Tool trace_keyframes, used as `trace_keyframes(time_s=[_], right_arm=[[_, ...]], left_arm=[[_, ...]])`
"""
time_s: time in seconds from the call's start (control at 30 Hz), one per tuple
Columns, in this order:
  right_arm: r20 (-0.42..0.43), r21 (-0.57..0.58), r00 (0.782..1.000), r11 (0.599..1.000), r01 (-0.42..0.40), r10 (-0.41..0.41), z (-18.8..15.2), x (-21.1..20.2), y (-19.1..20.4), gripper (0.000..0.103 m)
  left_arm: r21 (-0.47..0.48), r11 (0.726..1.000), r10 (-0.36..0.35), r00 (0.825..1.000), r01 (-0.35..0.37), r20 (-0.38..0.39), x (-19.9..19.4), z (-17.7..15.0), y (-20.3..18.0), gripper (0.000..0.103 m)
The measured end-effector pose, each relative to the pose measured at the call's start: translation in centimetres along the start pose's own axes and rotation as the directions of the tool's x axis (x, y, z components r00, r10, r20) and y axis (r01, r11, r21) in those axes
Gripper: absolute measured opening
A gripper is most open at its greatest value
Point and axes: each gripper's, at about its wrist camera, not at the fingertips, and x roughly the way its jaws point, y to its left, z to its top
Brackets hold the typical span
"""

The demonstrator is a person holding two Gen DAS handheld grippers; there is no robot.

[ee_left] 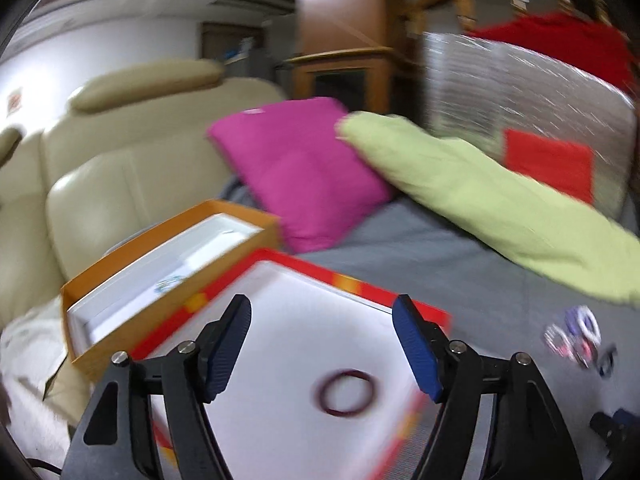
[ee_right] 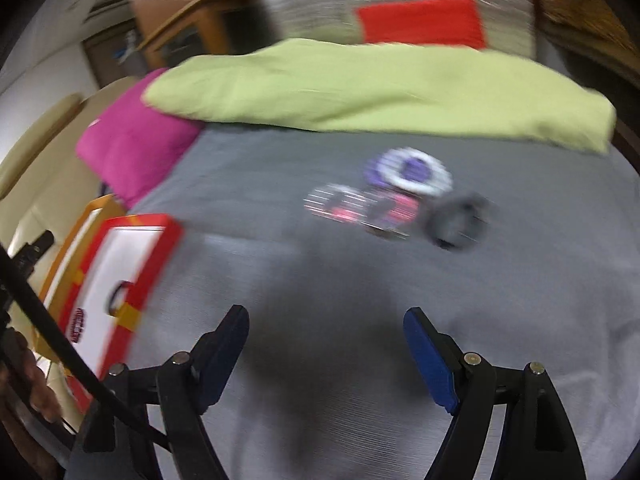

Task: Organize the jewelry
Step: 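Open both tools to drop the bracelet and bangle into the box lid, then grasp the black hair tie by its silver ring with the right tool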

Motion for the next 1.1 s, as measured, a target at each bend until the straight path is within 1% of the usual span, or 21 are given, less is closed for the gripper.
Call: trace_keyframes(time_s=[0.07,0.13,0.23,0.27,0.3,0.4,0.43,0.5,0.53,0.57,0.6,0.67,0.7,0.77,0.8,0.93,1.0,1.1], right_arm=[[-0.007,0.056,1.000,0.998,0.003,-0.002,-0.5,-0.1,-3.1,0.082],[0.000,0.097,1.000,0.995,-0.002,0.002,-1.0,-0.4,-5.2,0.081],[0.027,0.168,0.999,0.985,-0.042,0.038,-1.3,-0.9,-7.5,0.074],[0.038,0.182,0.998,0.981,-0.065,0.059,-0.9,-1.1,-7.7,0.074],[0.049,0.178,0.996,0.981,-0.078,0.070,-0.6,-1.2,-7.7,0.074],[0.063,0.162,0.993,0.981,-0.106,0.097,-0.3,-1.4,-7.0,0.073],[0.064,0.159,0.993,0.982,-0.106,0.097,-0.1,-1.3,-7.0,0.071],[0.060,0.164,0.994,0.982,-0.096,0.087,0.2,-1.1,-7.2,0.068],[0.059,0.172,0.995,0.981,-0.095,0.086,0.2,-1.0,-7.4,0.064],[0.059,0.184,0.995,0.979,-0.088,0.078,0.4,-0.8,-7.7,0.060],[0.058,0.201,0.996,0.977,-0.072,0.062,0.6,-0.8,-8.2,0.059],[0.058,0.224,0.997,0.973,-0.062,0.050,0.8,-0.6,-8.8,0.056],[0.054,0.228,0.998,0.972,-0.052,0.041,1.2,-0.4,-9.0,0.055],[0.043,0.219,0.999,0.975,-0.023,0.014,2.4,0.4,-9.1,0.051],[0.035,0.215,0.999,0.976,-0.017,0.010,3.1,0.9,-9.1,0.050],[-0.012,0.188,0.999,0.982,0.031,-0.030,5.7,3.6,-8.5,0.048],[-0.021,0.186,0.997,0.980,0.076,-0.073,6.9,4.9,-8.3,0.049],[-0.042,0.178,0.992,0.977,0.121,-0.115,7.8,6.4,-8.4,0.049]], left_arm=[[0.078,0.996,-0.046,0.999,0.046,-0.010,-0.3,-0.5,-2.9,0.074],[0.154,0.983,-0.100,0.995,0.103,-0.031,-0.6,-1.2,-5.6,0.074],[0.223,0.956,-0.180,0.981,0.192,-0.076,-0.8,-2.2,-8.6,0.074],[0.244,0.946,-0.199,0.976,0.215,-0.089,-0.9,-2.6,-9.4,0.074],[0.257,0.938,-0.211,0.972,0.231,-0.101,-0.9,-2.8,-9.9,0.074],[0.282,0.908,-0.273,0.947,0.311,-0.168,-0.8,-3.7,-12.2,0.074],[0.285,0.903,-0.278,0.943,0.321,-0.181,-0.7,-3.8,-12.7,0.074],[0.280,0.891,-0.300,0.927,0.357,-0.225,0.0,-3.7,-14.6,0.074],[0.274,0.888,-0.308,0.920,0.369,-0.241,0.4,-3.8,-15.4,0.074],[0.267,0.888,-0.311,0.917,0.374,-0.251,0.7,-3.7,-16.0,0.074],[0.253,0.890,-0.315,0.913,0.379,-0.259,1.3,-3.5,-16.6,0.074],[0.223,0.902,-0.303,0.911,0.369,-0.278,2.5,-3.6,-17.3,0.074],[0.209,0.906,-0.302,0.909,0.367,-0.288,3.0,-3.6,-17.1,0.074],[0.166,0.915,-0.302,0.898,0.367,-0.321,3.7,-4.1,-16.5,0.074],[0.156,0.918,-0.301,0.896,0.365,-0.328,3.9,-4.1,-16.2,0.074],[0.125,0.934,-0.283,0.904,0.336,-0.320,4.2,-3.8,-15.0,0.074],[0.105,0.936,-0.288,0.900,0.337,-0.326,4.4,-3.6,-14.8,0.074],[0.109,0.935,-0.285,0.900,0.337,-0.331,4.4,-3.7,-15.0,0.074]])
